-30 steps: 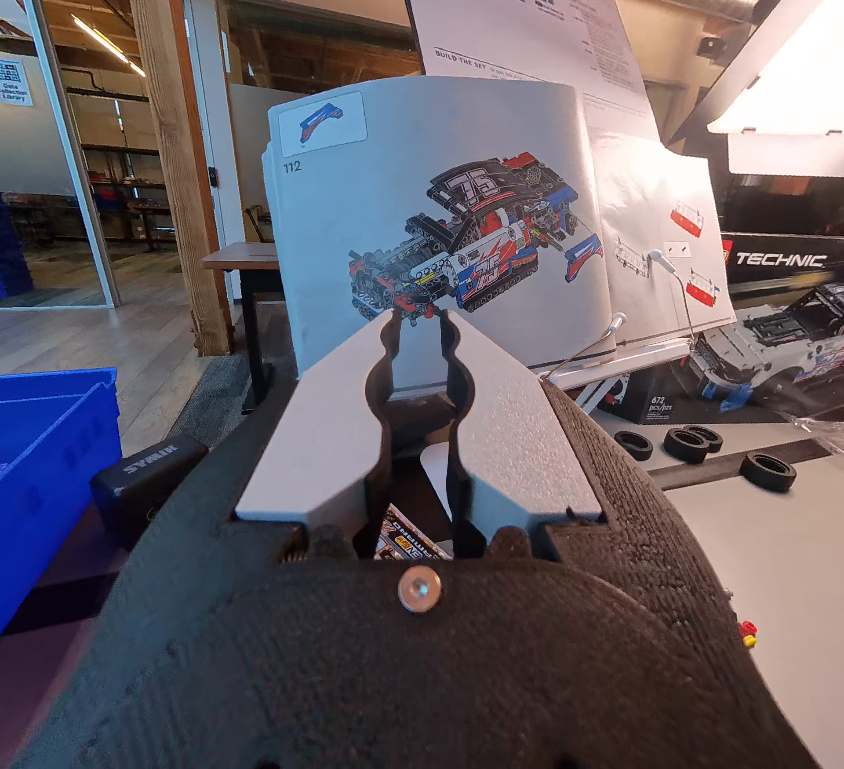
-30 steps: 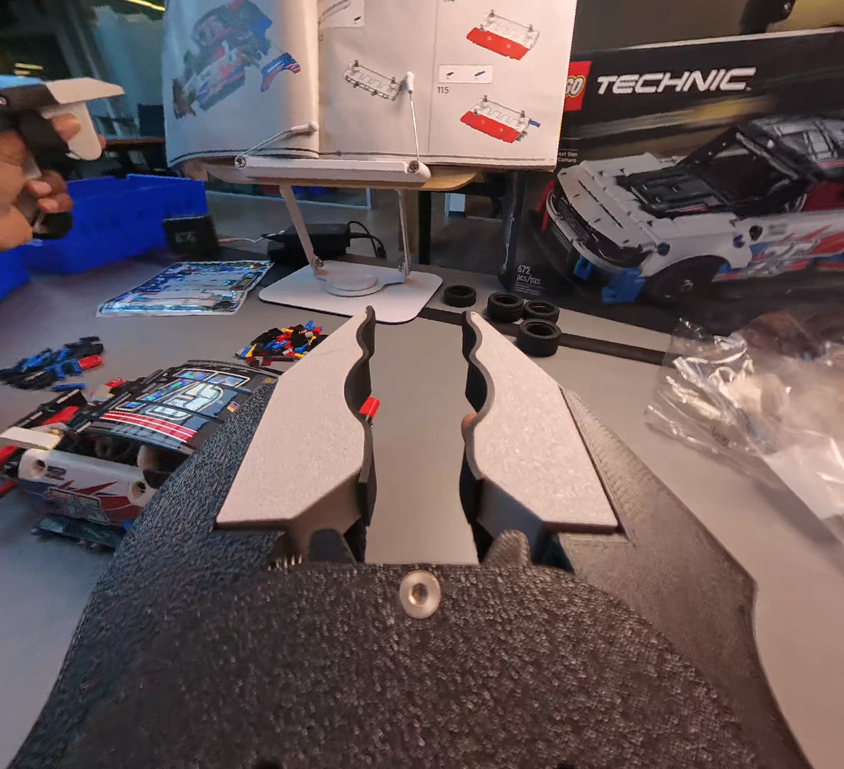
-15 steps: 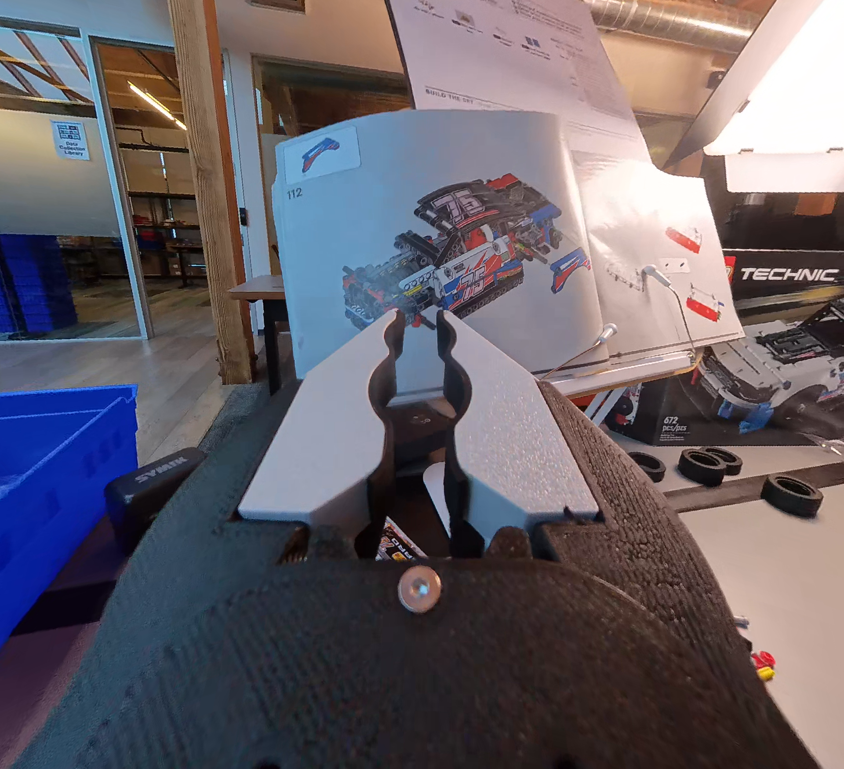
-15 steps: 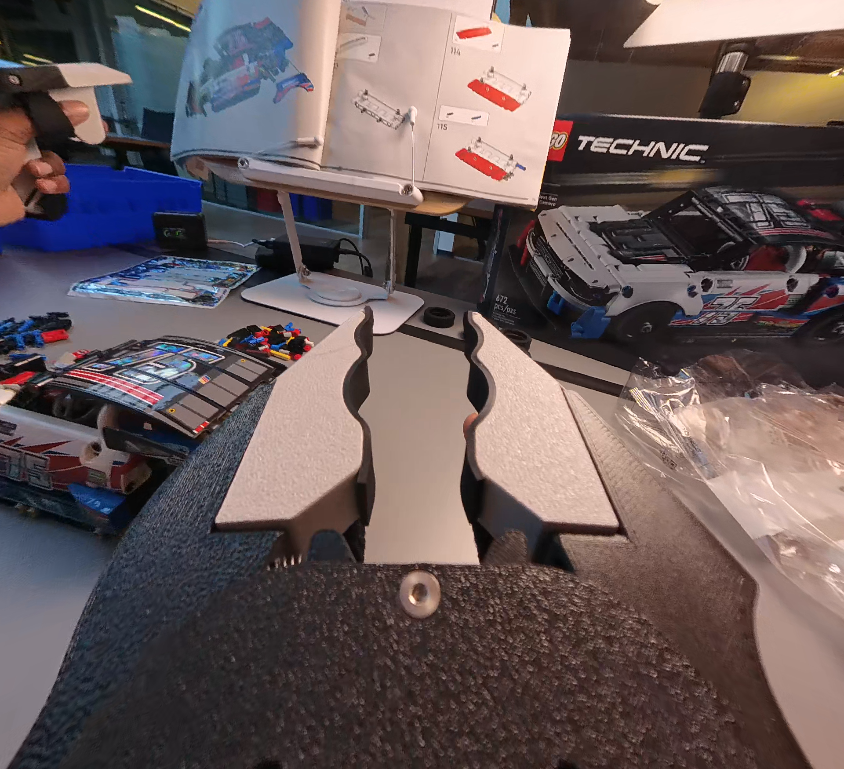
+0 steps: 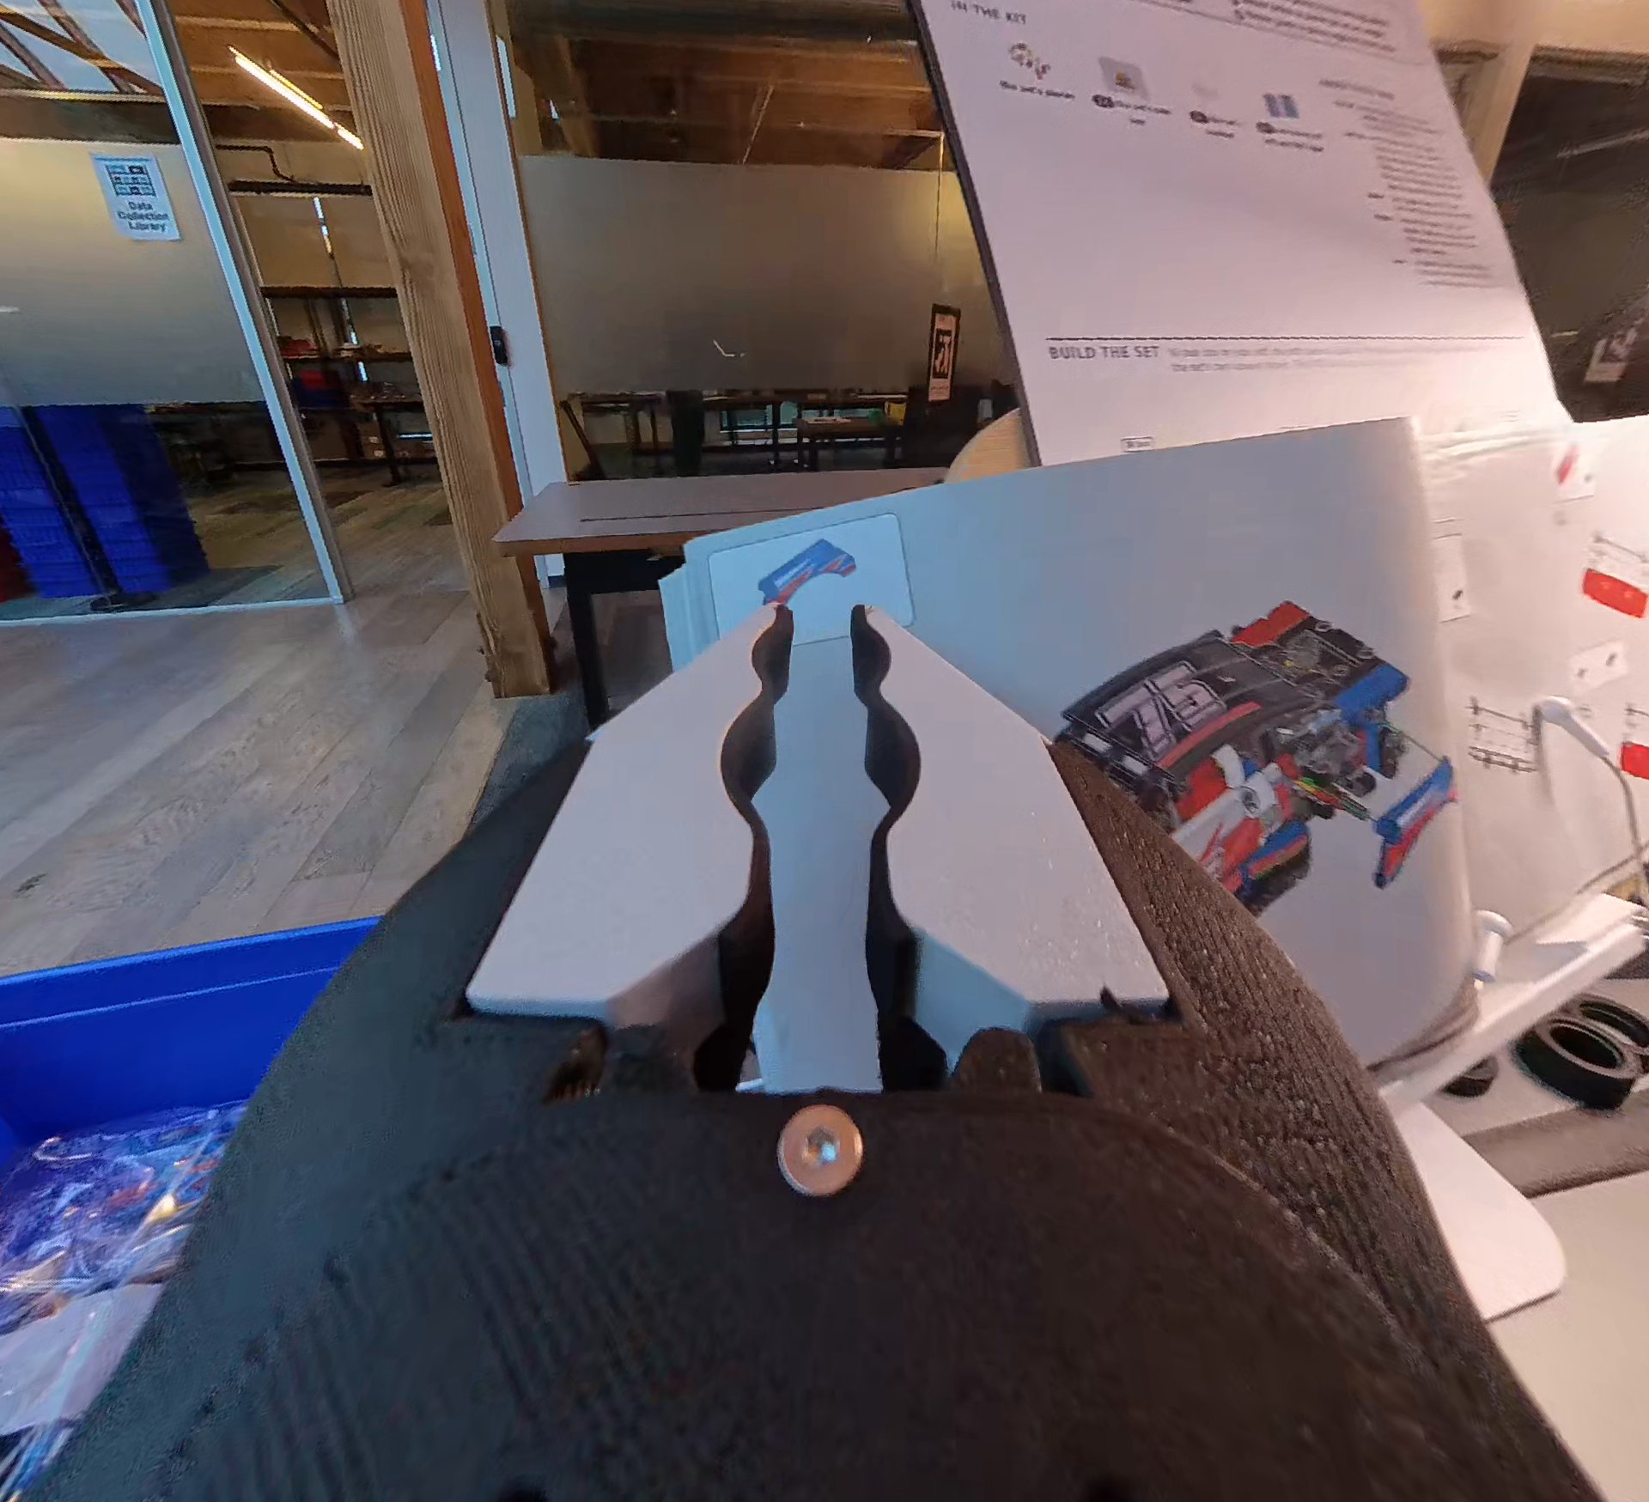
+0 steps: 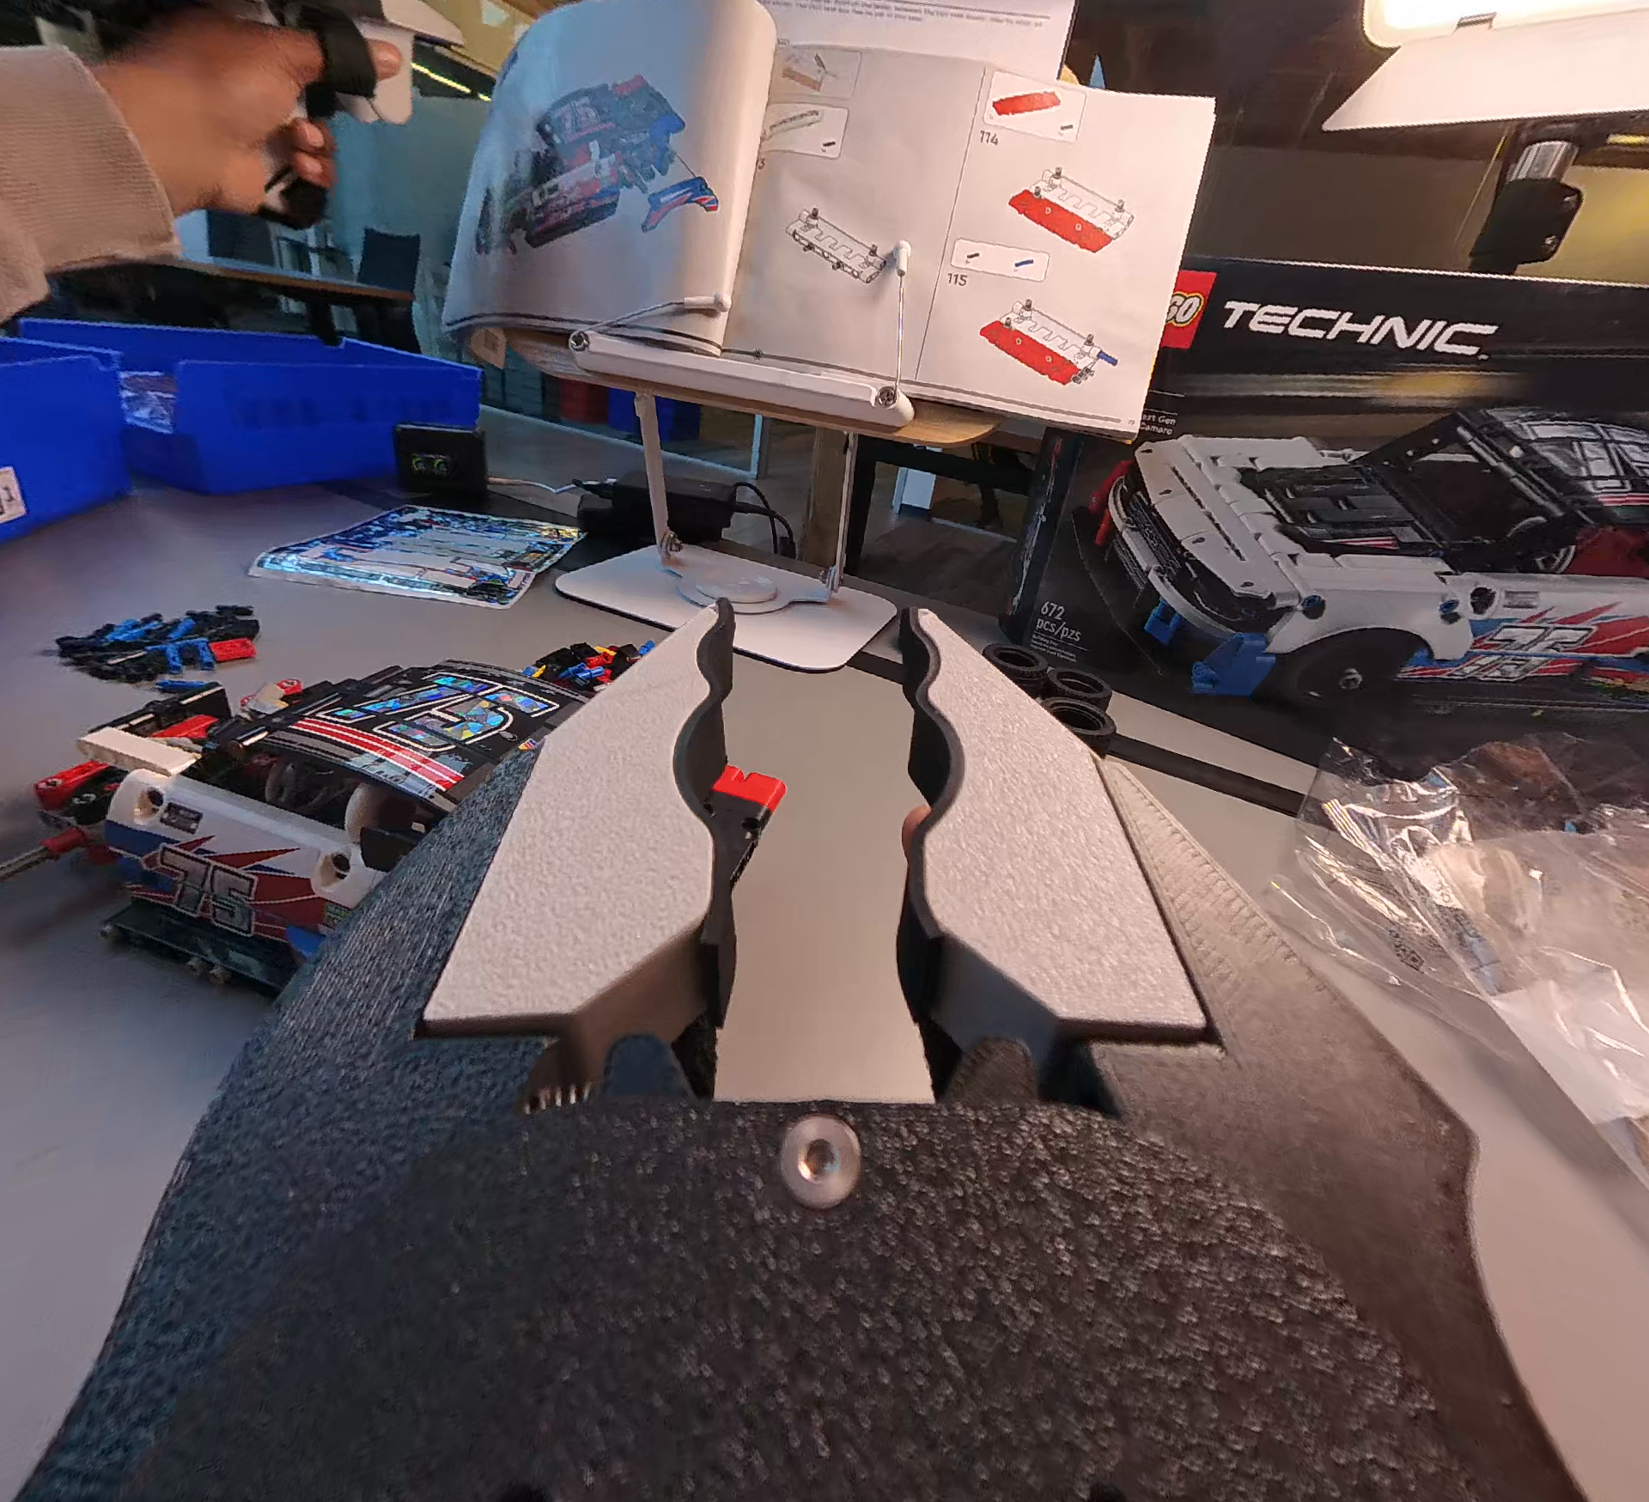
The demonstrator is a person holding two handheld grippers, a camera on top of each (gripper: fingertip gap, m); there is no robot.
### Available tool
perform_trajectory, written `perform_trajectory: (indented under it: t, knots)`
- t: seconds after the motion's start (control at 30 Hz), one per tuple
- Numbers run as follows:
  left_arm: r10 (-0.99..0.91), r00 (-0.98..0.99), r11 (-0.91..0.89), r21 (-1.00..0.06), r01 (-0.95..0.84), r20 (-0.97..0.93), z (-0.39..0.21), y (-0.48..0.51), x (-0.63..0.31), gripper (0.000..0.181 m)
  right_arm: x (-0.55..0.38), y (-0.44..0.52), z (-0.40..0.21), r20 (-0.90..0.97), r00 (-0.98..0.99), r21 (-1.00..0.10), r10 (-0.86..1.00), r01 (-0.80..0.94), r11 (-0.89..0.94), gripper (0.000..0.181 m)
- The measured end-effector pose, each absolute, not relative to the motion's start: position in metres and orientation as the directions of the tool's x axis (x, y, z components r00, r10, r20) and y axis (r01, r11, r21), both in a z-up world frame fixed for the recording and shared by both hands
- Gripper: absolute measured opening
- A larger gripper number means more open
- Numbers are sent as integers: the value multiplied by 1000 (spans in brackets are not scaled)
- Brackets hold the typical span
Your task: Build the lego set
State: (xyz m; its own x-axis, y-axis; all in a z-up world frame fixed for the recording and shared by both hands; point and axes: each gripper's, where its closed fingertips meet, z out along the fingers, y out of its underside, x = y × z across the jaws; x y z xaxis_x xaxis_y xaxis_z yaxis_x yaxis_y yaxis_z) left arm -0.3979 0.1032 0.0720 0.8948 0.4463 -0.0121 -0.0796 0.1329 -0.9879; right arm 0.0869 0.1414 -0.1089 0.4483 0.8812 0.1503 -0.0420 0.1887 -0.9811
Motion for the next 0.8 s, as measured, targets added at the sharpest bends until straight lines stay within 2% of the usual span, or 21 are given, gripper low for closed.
perform_trajectory:
  t: [0.23,0.37,0.57,0.7,0.77,0.8]
  knots:
    - [438,899,132,-990,-43,19,73,103,-383,12,87,135,-106,190,449,-974,873,-25,225,34]
    - [290,955,195,-981,3,60,69,84,-309,13,85,129,-105,192,428,-973,883,-33,227,33]
    - [72,996,107,-992,-66,-58,49,26,-225,17,82,124,-107,207,416,-972,886,-12,233,31]
    - [105,975,-116,-977,-182,-194,36,-48,-259,18,86,122,-97,241,422,-962,874,-16,273,30]
    - [164,949,-343,-918,-200,-268,12,-89,-307,17,87,121,-95,241,415,-962,877,-16,272,29]
    - [179,938,-484,-856,-180,-298,-9,-112,-335,16,87,122,-95,247,417,-961,875,-9,276,29]
